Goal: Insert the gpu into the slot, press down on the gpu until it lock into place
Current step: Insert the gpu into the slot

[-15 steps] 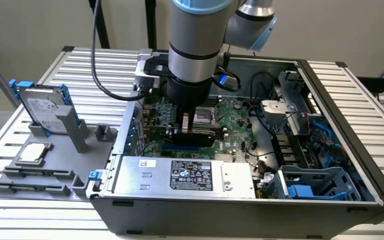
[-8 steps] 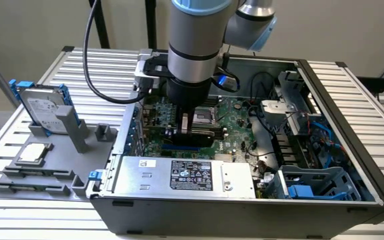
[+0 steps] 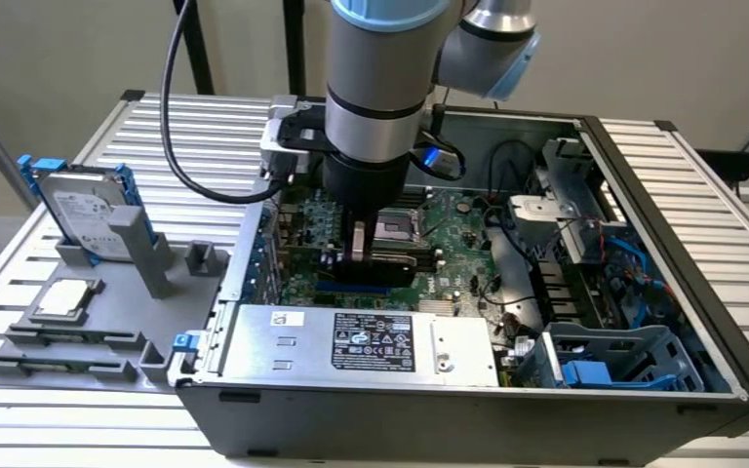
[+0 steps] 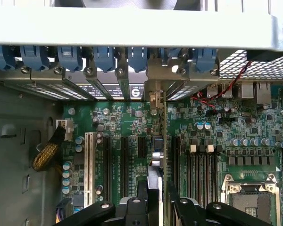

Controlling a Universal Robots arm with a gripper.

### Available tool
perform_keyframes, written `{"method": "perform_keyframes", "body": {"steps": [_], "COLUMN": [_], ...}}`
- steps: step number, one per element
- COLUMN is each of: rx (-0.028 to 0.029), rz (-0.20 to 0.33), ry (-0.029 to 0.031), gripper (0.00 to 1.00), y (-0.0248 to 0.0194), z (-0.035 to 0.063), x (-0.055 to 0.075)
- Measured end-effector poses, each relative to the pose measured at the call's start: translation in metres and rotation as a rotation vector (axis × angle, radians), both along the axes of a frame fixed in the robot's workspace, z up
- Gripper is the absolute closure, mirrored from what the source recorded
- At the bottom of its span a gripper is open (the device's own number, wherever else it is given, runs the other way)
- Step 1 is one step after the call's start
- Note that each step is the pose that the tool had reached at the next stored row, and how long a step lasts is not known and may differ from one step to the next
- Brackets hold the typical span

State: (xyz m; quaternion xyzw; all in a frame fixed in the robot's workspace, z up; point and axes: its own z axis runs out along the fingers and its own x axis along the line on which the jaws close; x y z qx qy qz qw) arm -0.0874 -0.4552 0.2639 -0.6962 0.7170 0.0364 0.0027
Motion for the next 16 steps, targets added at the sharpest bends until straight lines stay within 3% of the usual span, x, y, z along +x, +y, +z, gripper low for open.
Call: {"method": "perform_keyframes", "body": {"steps": [16], "rx": [0.0001], "rz": [0.004], "ry": [0.0009], "gripper": [0.74], "y": [0.0014], "z": [-0.0029], "x": [-0.0004]}}
